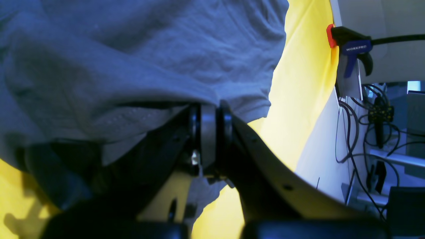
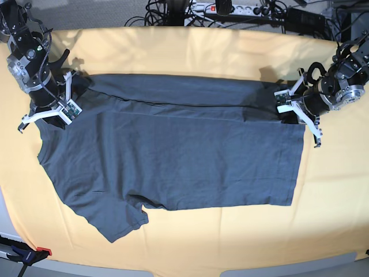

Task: Fold the T-shirt properly
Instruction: 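Fold the gripped shirt edge over onto the shirt with both grippers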

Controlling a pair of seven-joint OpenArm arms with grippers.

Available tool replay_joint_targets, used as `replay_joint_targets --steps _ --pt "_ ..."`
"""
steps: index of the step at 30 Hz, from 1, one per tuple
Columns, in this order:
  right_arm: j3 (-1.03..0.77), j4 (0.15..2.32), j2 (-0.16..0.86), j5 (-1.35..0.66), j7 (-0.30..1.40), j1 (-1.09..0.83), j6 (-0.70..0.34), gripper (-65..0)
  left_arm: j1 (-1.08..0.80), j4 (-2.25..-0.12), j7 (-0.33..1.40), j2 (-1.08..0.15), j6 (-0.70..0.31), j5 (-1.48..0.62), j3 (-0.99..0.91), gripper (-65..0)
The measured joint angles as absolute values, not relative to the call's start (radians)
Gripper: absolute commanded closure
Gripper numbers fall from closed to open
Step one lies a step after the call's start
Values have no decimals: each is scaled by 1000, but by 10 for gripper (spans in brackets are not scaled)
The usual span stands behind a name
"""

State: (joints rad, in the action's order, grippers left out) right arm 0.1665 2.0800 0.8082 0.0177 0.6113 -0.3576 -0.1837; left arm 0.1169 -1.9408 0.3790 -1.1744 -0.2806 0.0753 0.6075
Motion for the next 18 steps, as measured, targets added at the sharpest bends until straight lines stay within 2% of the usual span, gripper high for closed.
replay_joint_targets --steps 14,15,16,18 --pt "167 2041 808 -38 575 -280 -215 0 117 -1936 386 -1174 -281 108 607 0" --pt "167 2023 805 -36 574 -279 -214 -49 117 -1936 386 -1174 -281 117 607 0" --pt "167 2006 795 -37 570 -275 -210 -139 117 -1936 385 -1174 -281 117 607 -20" --pt "167 1977 773 -36 567 -257 -192 -345 117 -1936 384 -1174 -281 116 607 -203"
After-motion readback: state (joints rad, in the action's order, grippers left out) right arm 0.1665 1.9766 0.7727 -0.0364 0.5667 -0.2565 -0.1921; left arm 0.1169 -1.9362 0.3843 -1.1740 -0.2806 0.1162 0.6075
